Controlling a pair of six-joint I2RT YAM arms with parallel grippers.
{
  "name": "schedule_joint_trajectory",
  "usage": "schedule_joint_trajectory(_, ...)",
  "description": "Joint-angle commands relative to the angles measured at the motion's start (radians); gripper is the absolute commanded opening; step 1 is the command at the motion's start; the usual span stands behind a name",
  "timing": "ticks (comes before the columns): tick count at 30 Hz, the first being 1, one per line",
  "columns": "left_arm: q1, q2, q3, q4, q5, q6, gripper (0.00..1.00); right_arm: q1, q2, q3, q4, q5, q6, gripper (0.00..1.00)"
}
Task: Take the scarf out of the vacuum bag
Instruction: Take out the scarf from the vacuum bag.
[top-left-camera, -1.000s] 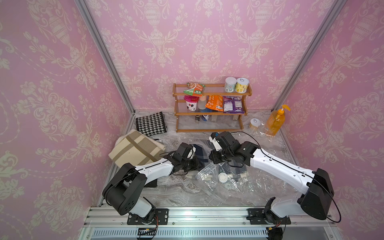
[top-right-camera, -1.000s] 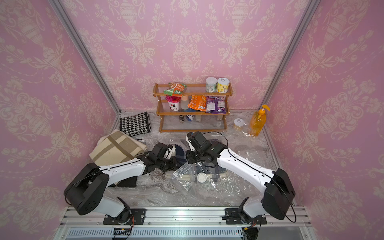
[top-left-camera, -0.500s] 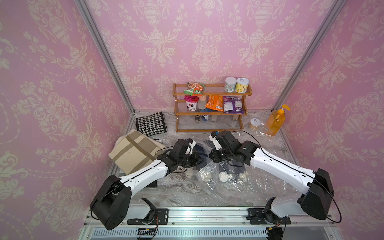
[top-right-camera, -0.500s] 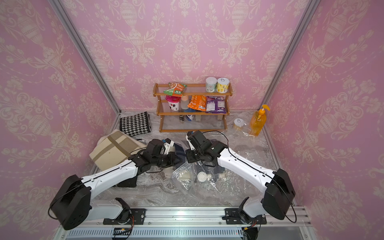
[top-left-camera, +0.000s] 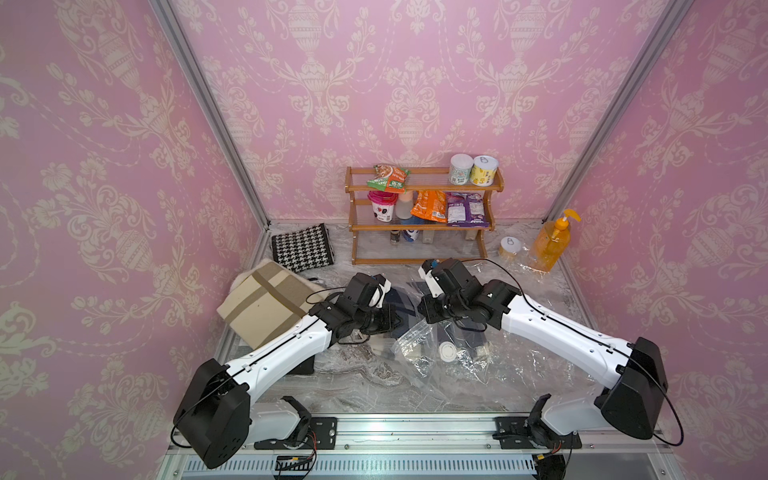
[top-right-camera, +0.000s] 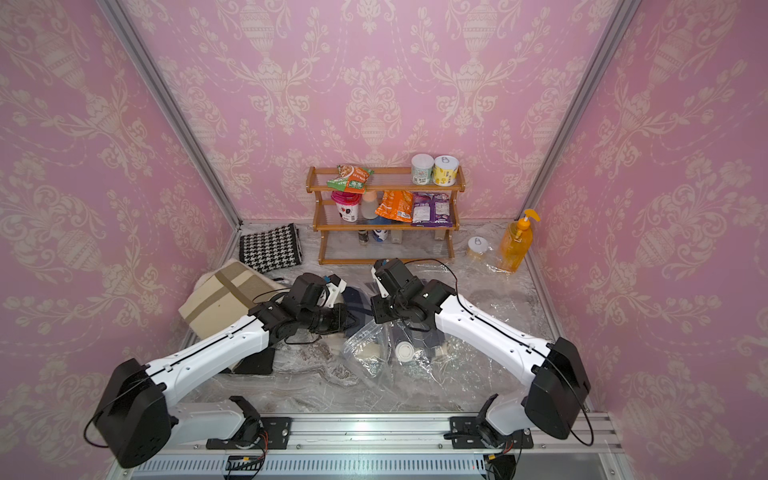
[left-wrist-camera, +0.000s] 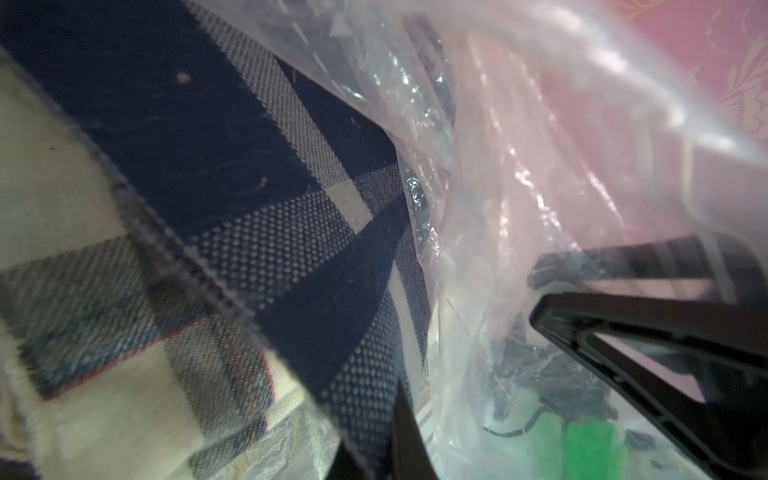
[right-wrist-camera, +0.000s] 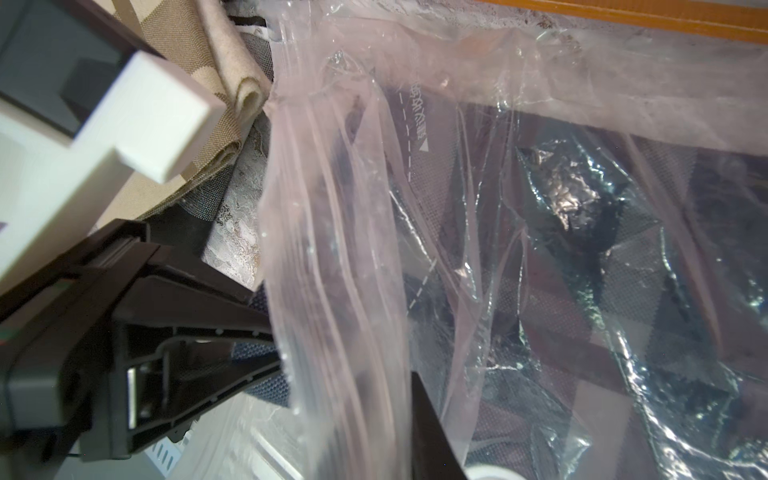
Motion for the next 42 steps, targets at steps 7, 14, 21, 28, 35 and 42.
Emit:
schedule_joint_trajectory(7,0.003,0.012,0.182,-0.376,-0.125,0.225,0.0,0.005,0.033,0.028,0.004,0.001,-0.014,0.16)
schedule_joint_trajectory(14,0.01,0.054,0.268,-0.559,-0.231,0.317,0.0,0.006,0.045,0.019,0.005,0.013,-0.026,0.16)
schedule_joint_trajectory(21,0.017,0.123,0.406,-0.783,-0.415,0.414,0.0,0.005,0.057,-0.007,0.028,0.011,-0.033,0.16)
schedule_joint_trajectory(28,0.017,0.182,0.506,-0.967,-0.634,0.473,0.0,0.006,0.064,-0.034,0.053,0.006,-0.046,0.16)
schedule_joint_trajectory(35,0.015,0.219,0.559,-1.083,-0.91,0.509,0.0,0.005,0.066,-0.083,0.095,-0.019,-0.046,0.17)
schedule_joint_trajectory(42,0.014,0.183,0.591,-1.094,-1.119,0.54,0.0,0.005,0.061,-0.114,0.116,-0.029,-0.043,0.17)
